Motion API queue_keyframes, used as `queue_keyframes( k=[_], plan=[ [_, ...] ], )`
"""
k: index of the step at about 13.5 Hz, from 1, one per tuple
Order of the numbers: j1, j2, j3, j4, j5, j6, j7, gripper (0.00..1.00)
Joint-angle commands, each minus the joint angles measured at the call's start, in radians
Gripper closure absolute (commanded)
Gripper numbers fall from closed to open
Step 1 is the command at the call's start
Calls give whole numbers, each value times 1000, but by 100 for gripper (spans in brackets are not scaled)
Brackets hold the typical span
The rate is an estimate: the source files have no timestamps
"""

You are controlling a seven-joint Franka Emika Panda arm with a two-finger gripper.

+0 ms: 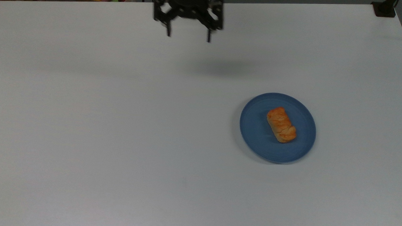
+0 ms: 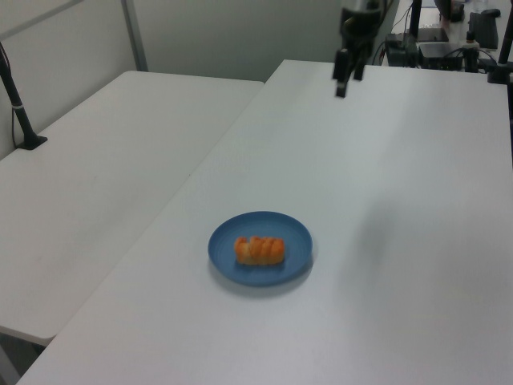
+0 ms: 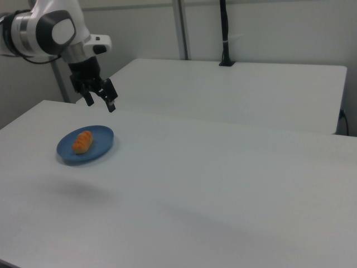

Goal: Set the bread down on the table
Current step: 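Move the open gripper over the blue plate toward the bread roll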

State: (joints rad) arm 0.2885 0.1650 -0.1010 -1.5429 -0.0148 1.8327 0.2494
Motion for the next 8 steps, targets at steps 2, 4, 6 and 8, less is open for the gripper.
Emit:
queue_keyframes(
  k=[2, 4, 6, 8],
  plan=[
    [131, 131, -9, 50, 12, 204, 54, 0],
    [167, 165, -9, 50, 12, 261, 54, 0],
    [225, 204, -9, 50, 1, 328, 51, 0],
    [273, 269, -11, 50, -4, 397, 51, 0]
  ],
)
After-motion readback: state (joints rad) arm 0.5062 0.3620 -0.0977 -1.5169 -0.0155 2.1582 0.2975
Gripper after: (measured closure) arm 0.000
